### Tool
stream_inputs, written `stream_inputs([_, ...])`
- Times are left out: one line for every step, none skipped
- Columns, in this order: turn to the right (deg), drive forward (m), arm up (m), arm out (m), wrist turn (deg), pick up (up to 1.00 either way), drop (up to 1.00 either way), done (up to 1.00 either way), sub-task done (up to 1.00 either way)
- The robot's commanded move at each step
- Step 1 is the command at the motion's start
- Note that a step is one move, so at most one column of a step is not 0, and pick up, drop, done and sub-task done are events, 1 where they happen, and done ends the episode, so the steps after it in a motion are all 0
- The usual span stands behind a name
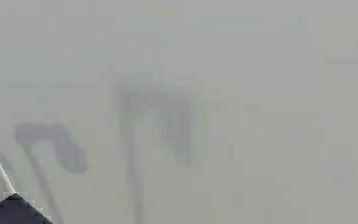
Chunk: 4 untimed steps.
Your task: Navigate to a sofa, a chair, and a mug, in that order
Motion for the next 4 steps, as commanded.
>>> stream_inputs([-45.0, 0.0, 0.0, 0.0, 0.0, 0.0, 0.0, 0.0, 0.0])
stream_inputs([-45.0, 0.0, 0.0, 0.0, 0.0, 0.0, 0.0, 0.0, 0.0])
stream_inputs([-45.0, 0.0, 0.0, 0.0, 0.0, 0.0, 0.0, 0.0, 0.0])
stream_inputs([-15.0, 0.0, 0.0, 0.0, 0.0, 0.0, 0.0, 0.0, 0.0])
